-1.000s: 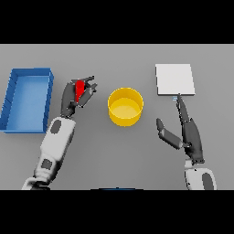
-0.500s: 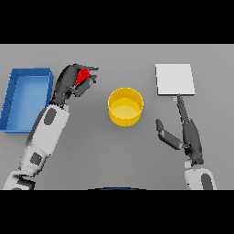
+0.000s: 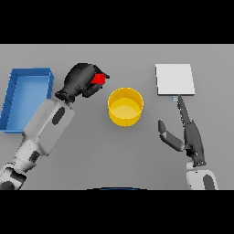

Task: Pick up the red beaker and tilt it to pour out 1 green nut into yellow bowl. Pick up the yellow bowl and place it on the metallic measuring scale.

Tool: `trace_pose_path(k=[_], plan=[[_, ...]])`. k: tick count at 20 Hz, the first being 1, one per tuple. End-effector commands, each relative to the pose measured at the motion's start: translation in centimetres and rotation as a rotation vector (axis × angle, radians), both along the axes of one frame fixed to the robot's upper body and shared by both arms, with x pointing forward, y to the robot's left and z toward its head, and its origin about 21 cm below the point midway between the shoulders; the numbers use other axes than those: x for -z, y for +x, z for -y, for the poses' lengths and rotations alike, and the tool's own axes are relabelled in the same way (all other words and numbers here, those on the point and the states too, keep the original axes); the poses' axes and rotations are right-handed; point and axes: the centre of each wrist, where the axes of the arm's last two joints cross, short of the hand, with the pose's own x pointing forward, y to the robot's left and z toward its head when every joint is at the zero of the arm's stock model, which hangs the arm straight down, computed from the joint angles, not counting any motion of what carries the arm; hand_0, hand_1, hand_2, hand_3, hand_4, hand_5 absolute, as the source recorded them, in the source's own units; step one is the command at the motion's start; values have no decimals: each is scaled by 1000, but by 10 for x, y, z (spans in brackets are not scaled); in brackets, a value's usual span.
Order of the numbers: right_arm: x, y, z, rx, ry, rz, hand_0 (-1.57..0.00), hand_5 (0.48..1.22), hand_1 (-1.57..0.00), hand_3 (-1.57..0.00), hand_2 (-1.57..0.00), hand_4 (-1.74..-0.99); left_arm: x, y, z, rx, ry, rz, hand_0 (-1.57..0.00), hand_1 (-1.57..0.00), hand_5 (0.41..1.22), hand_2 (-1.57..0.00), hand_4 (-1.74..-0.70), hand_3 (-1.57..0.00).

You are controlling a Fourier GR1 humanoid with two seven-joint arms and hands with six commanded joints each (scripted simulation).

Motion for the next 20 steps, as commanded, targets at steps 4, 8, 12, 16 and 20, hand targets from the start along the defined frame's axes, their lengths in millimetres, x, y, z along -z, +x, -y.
trace_pose_path(k=[4,8,12,16,20], plan=[[-1,2,-4,4,-3,-2,1,691,1,1,1,-1062,-17,11,22,110,326,30,-1569,-1569,1193,-1569,-1740,-1568],[4,0,-10,-11,11,1,1,681,1,1,1,-1063,-29,18,48,210,611,35,-1570,-1570,1210,-1570,-1612,-1570],[0,1,-10,-9,17,-4,1,672,1,1,1,-1056,-35,22,64,265,830,58,-1571,-1571,1216,-1571,-1657,-1571],[2,3,-10,-20,8,-26,1,689,1,1,1,-1069,-38,26,76,292,1043,112,-1571,-1571,1219,-1571,-1705,-1571],[4,4,-11,-21,10,-26,1,700,1,1,1,-1060,-38,29,86,308,1176,170,-1571,-1571,1220,-1571,-1726,-1571]])
